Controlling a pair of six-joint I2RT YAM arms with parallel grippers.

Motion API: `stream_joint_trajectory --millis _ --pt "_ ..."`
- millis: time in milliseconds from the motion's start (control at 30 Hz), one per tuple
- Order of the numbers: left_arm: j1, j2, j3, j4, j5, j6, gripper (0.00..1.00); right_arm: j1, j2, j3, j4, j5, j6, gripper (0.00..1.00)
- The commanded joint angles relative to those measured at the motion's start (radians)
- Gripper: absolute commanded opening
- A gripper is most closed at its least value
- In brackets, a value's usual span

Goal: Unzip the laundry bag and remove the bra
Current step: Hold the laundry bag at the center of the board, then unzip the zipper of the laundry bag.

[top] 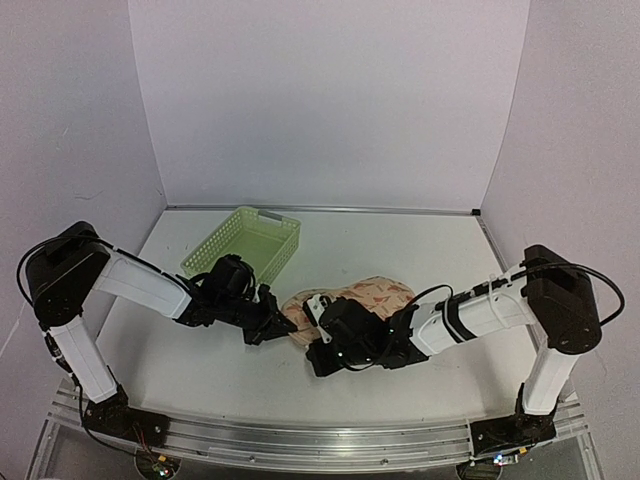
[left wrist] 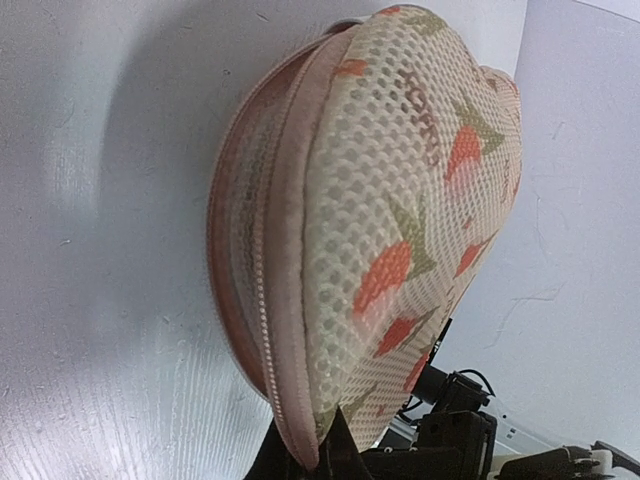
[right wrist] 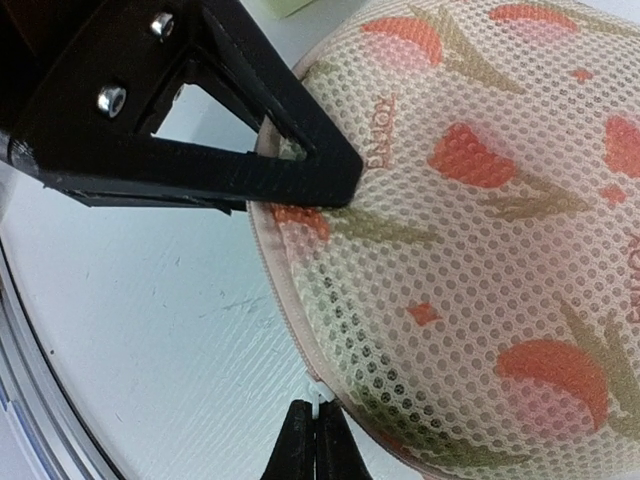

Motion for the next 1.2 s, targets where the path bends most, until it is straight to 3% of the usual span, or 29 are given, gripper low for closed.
stream_joint_trajectory --millis 0,633,867,1167 --pt "0.017 -0.028 0.013 0.049 -0.009 0.023 0.0 -0.001 -0.07 -0.033 0.047 0.002 0.012 0.0" --pt "0.065 -0.072 0.026 0.018 0.166 0.199 0.0 -0.032 -0.249 -0.228 -0.057 0.14 0.031 0.0" --pt "0.084 -0.13 0.094 -0.219 0.131 0.358 0.0 -0.069 -0.289 -0.248 -0.122 0.17 0.02 0.0" --pt "0.135 -0.181 0.105 -0.323 0.097 0.423 0.0 -0.101 -0.332 -0.299 -0.171 0.196 0.068 0.0"
